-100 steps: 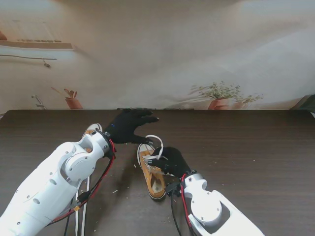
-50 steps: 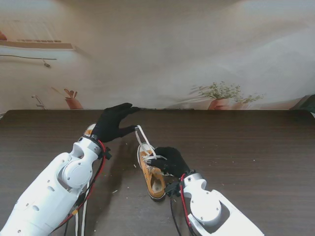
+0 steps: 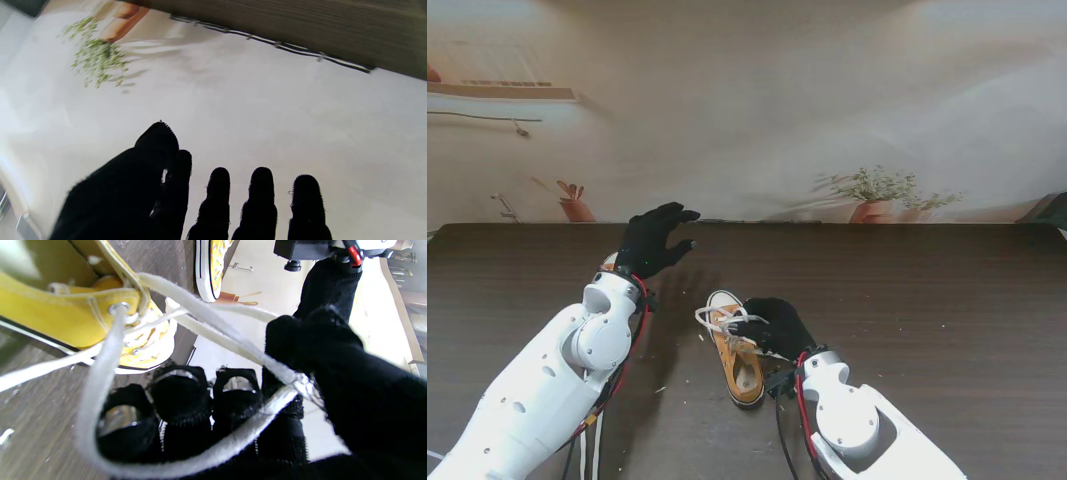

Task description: Tie the shoelaces into a bow on the shoes

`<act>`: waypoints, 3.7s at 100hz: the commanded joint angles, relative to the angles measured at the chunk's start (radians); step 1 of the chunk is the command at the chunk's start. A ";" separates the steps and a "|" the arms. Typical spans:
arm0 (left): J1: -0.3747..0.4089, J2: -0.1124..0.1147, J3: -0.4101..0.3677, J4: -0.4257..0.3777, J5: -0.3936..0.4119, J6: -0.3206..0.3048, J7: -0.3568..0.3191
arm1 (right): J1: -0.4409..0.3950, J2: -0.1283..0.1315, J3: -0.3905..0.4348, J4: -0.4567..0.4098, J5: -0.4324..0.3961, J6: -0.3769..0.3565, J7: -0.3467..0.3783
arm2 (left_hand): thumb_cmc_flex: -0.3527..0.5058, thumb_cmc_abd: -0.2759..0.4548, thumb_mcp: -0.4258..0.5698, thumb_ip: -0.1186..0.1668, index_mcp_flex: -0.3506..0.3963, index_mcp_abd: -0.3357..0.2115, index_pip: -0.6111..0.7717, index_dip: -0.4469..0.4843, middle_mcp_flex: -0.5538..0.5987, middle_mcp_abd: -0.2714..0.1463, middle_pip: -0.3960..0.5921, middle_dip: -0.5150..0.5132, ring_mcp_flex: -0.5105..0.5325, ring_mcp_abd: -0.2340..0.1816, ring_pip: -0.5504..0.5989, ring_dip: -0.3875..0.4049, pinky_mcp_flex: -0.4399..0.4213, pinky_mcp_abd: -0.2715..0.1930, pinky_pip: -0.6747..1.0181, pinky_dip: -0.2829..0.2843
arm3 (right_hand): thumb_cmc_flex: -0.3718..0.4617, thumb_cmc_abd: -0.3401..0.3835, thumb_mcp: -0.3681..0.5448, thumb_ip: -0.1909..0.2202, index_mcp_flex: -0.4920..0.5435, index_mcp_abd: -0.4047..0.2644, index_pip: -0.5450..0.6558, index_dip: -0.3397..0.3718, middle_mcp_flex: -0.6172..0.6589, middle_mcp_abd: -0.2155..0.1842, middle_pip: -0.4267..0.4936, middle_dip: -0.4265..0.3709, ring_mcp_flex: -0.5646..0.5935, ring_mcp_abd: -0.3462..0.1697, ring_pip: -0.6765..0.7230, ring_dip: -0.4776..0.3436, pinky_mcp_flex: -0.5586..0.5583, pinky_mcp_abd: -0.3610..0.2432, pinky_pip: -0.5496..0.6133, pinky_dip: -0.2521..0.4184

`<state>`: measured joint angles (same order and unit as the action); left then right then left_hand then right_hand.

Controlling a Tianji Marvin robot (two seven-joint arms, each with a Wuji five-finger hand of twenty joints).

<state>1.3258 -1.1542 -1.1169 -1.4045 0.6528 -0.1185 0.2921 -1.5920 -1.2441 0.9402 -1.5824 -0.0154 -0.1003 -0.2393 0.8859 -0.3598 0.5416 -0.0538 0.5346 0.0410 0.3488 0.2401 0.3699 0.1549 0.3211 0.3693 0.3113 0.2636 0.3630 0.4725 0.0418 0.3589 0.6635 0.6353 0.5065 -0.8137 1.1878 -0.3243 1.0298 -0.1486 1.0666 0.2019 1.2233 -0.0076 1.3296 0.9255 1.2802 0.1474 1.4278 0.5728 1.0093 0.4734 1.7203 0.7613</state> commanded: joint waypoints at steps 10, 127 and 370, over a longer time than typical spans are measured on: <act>0.097 0.013 -0.055 -0.085 -0.003 -0.131 -0.057 | -0.005 0.004 0.007 -0.015 0.005 0.004 0.010 | 0.021 -0.047 0.031 -0.013 0.066 -0.110 0.144 0.104 0.062 0.004 0.012 0.017 0.031 -0.005 0.016 -0.001 -0.011 0.026 0.014 -0.024 | 0.036 0.020 0.005 0.015 0.024 -0.023 0.007 0.022 0.045 -0.002 0.007 0.021 0.026 0.013 -0.011 -0.006 -0.011 0.021 0.003 0.004; 0.405 -0.039 -0.059 -0.083 0.023 -0.460 0.269 | -0.007 0.009 -0.020 -0.070 -0.078 0.037 -0.009 | -0.098 -0.202 0.174 -0.051 0.124 -0.264 0.247 0.122 0.128 -0.035 0.051 0.037 0.092 -0.021 0.095 0.030 0.024 0.032 0.100 -0.027 | 0.037 0.040 0.001 0.022 0.012 -0.005 -0.003 -0.005 0.054 0.007 -0.008 0.011 0.025 0.037 -0.044 -0.017 -0.036 0.050 -0.034 0.008; 0.631 -0.012 -0.074 -0.302 0.028 -0.259 0.194 | -0.007 -0.026 -0.061 -0.115 -0.124 0.122 -0.127 | 0.322 0.160 -0.475 0.028 0.207 -0.034 0.443 0.229 0.184 0.028 0.077 0.053 0.091 0.046 0.112 0.034 0.007 0.066 0.159 -0.034 | 0.038 0.101 0.038 0.013 -0.041 0.156 -0.003 -0.001 0.194 0.081 -0.002 -0.065 0.024 0.034 0.144 0.109 0.138 0.103 0.086 0.023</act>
<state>1.9618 -1.1613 -1.2045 -1.7115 0.6844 -0.3846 0.5123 -1.5965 -1.2695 0.8762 -1.6883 -0.1360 0.0187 -0.3760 1.1580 -0.2502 0.0974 -0.0523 0.7252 -0.0278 0.7928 0.4558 0.5490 0.1727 0.4080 0.4066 0.3911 0.3040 0.4904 0.4868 0.0537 0.3901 0.8234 0.6003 0.5190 -0.6986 1.1996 -0.3251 0.9997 -0.0001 1.0408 0.1870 1.3487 0.0683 1.2927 0.8398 1.2803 0.2094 1.5267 0.6618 1.0981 0.5608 1.6981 0.7650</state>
